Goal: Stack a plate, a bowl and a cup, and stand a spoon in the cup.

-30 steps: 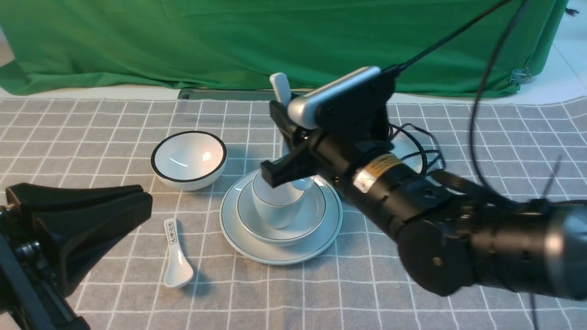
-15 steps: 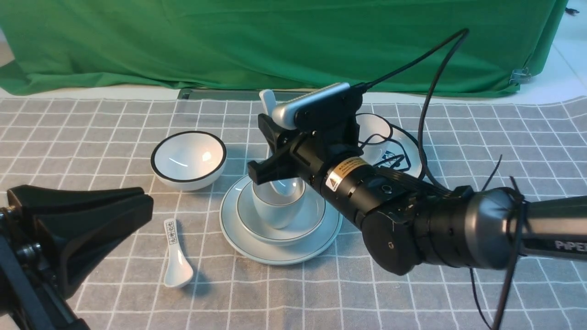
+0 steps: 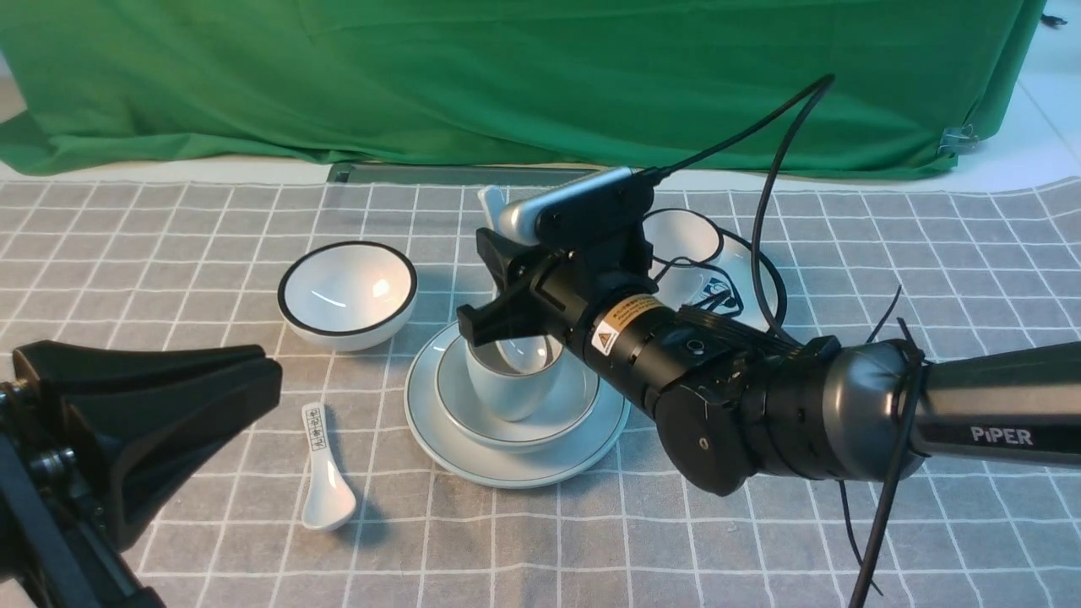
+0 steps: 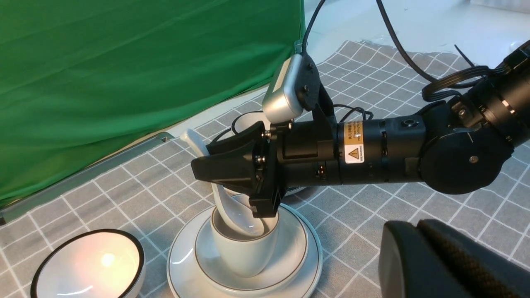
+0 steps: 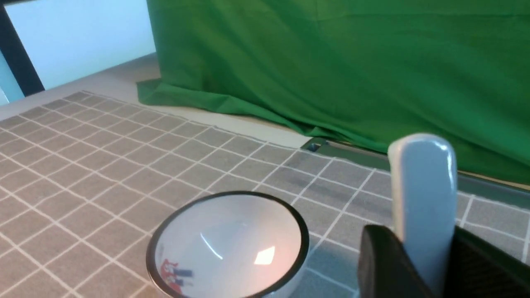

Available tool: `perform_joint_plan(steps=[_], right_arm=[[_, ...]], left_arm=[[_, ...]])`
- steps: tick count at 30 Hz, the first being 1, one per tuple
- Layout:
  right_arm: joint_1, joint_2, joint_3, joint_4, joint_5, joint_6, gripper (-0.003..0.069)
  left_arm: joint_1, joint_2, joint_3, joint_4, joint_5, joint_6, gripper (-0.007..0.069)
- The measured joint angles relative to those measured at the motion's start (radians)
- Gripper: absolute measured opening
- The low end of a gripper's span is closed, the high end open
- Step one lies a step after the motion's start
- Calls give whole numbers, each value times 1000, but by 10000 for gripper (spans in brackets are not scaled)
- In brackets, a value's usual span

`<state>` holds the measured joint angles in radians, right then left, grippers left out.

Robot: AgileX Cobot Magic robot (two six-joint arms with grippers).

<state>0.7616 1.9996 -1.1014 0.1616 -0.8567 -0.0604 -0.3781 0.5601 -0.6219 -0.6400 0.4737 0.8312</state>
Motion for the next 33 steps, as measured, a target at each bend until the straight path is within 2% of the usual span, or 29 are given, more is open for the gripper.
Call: perform_joint_plan(steps=[4, 7, 9, 11, 13, 17, 21, 24, 28, 33], right_arm=[[0, 7, 0, 0, 8, 0, 269], [0, -2, 0, 0, 18, 0, 291], [0, -28, 0, 0, 72, -1, 294], [0, -93, 0, 0, 206, -11, 290], [0, -194, 0, -1, 419, -37, 262], [0, -352, 1, -1, 746, -86, 179], [0, -496, 33, -2, 981, -110, 102], [0, -643, 126, -2, 1111, -103, 49], [0, -798, 264, -3, 1141, -49, 34], [0, -947, 378, -4, 1180, -20, 34]], left_arm=[[0, 0, 0, 0, 0, -2, 17], [0, 0, 0, 0, 0, -2, 17], [0, 0, 0, 30, 0, -1, 17], [0, 0, 0, 77, 4, -3, 17], [0, 0, 0, 94, 10, -29, 17], [0, -9, 0, 94, 12, -54, 17], [0, -62, 17, 67, 4, -49, 17], [0, -191, 85, 2, -42, -32, 17], [0, -374, 218, -55, -141, -27, 17], [0, -503, 340, -65, -252, -27, 17]])
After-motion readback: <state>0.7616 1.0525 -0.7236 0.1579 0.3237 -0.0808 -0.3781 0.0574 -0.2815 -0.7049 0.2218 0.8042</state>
